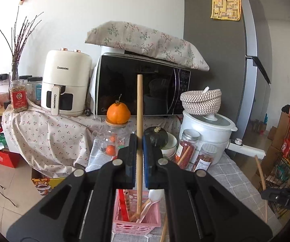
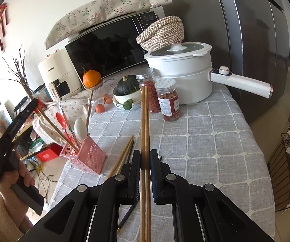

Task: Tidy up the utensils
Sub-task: 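Drop the chopstick into the pink basket with the left tool while the right tool carries the pair toward it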

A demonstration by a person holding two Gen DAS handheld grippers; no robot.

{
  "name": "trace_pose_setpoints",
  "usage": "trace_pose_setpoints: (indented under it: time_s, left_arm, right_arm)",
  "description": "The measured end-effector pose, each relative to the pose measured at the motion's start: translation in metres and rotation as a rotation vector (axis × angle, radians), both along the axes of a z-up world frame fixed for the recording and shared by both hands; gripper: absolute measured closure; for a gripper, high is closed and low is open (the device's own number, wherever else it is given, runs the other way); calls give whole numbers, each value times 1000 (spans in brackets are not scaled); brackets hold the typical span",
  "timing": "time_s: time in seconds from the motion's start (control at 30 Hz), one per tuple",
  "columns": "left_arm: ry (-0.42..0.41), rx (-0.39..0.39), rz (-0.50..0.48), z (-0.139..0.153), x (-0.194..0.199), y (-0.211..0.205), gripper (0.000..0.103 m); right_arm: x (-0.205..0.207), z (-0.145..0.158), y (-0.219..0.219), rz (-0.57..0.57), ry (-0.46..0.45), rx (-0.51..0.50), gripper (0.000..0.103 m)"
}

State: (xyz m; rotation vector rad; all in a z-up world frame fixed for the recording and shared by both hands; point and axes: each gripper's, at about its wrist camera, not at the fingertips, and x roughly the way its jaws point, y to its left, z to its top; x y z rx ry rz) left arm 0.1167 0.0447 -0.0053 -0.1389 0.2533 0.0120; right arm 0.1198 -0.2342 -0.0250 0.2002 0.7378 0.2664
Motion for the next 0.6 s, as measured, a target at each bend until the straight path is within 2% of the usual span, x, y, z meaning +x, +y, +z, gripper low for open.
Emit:
trace_pose_setpoints:
  time_s: [0.1,0.17,0.23,0.27,0.33,0.47,0.53,0.6]
  left_arm:
    - [78,-3,-10,-6,7,0,95]
    - [118,-37,-25,-6,6,3,90]
    - [167,-44,-42,-4,5,3,73]
    - [180,-38,-44,-2,2,3,71]
    - [228,-16,-57,-2,-2,4,57]
    - [345,19,-53,-7,-9,17,51]
    - [401,22,-47,-12,-13,26,46]
    - [447,29,-41,-17,-17,37,46]
  right_arm:
    - [-4,7,2,-7,-41,0,94]
    - [-6,13,4,-13,-58,16,94]
    - [-9,20,6,-16,-70,51,94]
    - [-10,23,7,-20,-74,79,94]
    - [-13,31,11,-40,-96,113,94]
    - [-13,44,37,-59,-156,113,94]
    - [-8,46,55,-68,-173,142,94]
    - [0,46,74,-82,-185,187,94]
